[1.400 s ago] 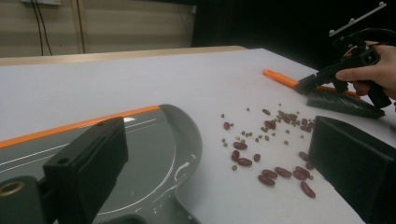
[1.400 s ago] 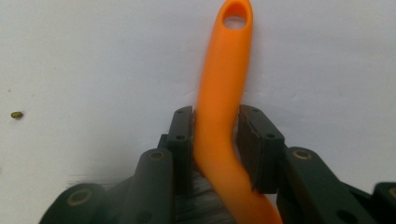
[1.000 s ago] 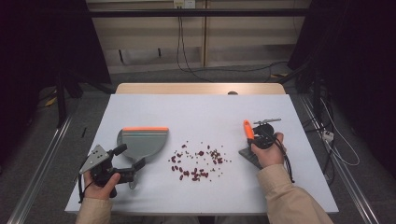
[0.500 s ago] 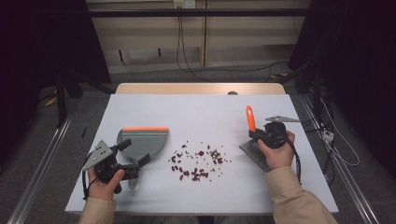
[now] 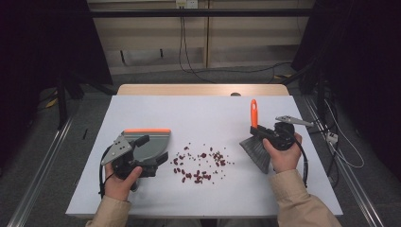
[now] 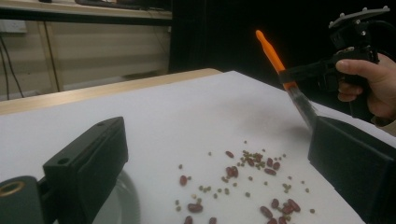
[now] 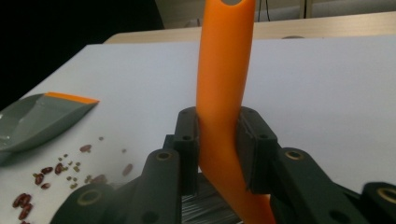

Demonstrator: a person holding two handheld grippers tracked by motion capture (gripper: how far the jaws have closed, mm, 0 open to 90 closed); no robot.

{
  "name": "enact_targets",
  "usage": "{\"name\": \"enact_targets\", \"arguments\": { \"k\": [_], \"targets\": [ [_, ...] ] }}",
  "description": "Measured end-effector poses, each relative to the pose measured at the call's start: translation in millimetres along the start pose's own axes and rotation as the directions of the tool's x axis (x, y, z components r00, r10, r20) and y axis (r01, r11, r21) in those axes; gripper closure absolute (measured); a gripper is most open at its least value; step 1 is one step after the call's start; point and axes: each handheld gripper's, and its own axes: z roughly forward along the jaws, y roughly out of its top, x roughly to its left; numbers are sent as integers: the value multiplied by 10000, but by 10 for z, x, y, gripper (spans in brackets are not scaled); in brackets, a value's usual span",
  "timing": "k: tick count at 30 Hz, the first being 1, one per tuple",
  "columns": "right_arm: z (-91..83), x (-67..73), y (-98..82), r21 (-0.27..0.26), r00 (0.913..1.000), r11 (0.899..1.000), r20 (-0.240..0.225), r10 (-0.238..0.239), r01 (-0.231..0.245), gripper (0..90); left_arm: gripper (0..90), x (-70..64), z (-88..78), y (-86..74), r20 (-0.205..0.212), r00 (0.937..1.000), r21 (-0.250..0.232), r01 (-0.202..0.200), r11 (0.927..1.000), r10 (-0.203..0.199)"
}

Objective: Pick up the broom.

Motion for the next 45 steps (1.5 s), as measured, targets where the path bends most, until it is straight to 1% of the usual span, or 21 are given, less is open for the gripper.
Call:
{"name": "enact_targets", "arguments": {
  "k": [1,2,3,5,6,7,8,11,14,16,19,21,26,29,30,31,35,37,40,42,45],
  "targets": [
    [-2,11,3,-117,10000,9999,-43,-6,6,719,47,-21,34,9,60,10000,46,-64,10000,64],
    [-13,32,14,-276,9998,9996,-209,10,-16,720,47,-41,69,19,131,9998,102,-114,9999,113],
    [-13,32,14,-276,9998,9996,-209,10,-16,719,47,-62,103,26,227,9997,119,-130,9998,127],
    [-44,61,42,-572,9994,9983,-338,58,-78,720,47,-101,166,38,373,9992,173,-153,9997,146],
    [-44,61,42,-572,9994,9983,-338,58,-78,720,47,-118,195,43,446,9989,180,-174,9997,166],
    [-58,67,51,-720,9993,9973,-365,105,-132,720,47,-132,221,47,516,9984,202,-230,9995,219],
    [-76,65,70,-911,9982,9953,-530,275,-323,720,47,-148,248,48,561,9982,220,-227,9995,214],
    [-87,65,91,-940,9980,9949,-547,307,-358,720,47,-196,326,49,731,9970,326,-287,9991,263],
    [-97,75,114,-1183,9963,9914,-716,470,-553,720,47,-246,404,59,974,9951,354,-224,9991,188],
    [-100,111,139,-1227,9962,9913,-779,377,-471,720,47,-272,457,75,1037,9943,394,-280,9988,237],
    [-108,188,182,-1374,9963,9900,-835,190,-304,720,47,-302,544,108,1137,9934,499,-213,9985,156],
    [-111,238,217,-1436,9958,9894,-907,78,-208,720,51,-325,600,134,1240,9920,583,-300,9979,225],
    [-107,395,288,-1632,9949,9865,-963,-311,150,720,63,-389,720,187,1334,9907,734,-350,9967,250],
    [-81,480,318,-1711,9923,9850,-1163,-435,232,720,64,-407,781,206,1649,9859,745,-416,9964,289],
    [-71,507,328,-1728,9924,9846,-1143,-465,262,720,64,-418,797,212,1562,9873,776,-410,9961,284],
    [-56,530,336,-1745,9920,9842,-1151,-514,307,720,63,-416,815,216,1677,9855,760,-396,9963,264],
    [-7,614,358,-1835,9909,9824,-1212,-583,353,720,64,-405,858,223,1634,9864,851,-338,9958,196],
    [19,659,371,-1821,9897,9825,-1284,-630,390,720,66,-388,880,213,1615,9869,952,-222,9952,65],
    [61,735,388,-1849,9883,9820,-1379,-655,393,720,72,-366,909,206,1599,9871,950,-137,9954,-17],
    [92,793,399,-1851,9868,9816,-1441,-740,466,720,87,-354,922,207,1618,9868,925,-32,9957,-119],
    [144,888,413,-1831,9841,9813,-1542,-879,590,720,100,-352,950,211,1707,9852,999,3,9950,-174]
  ]
}}
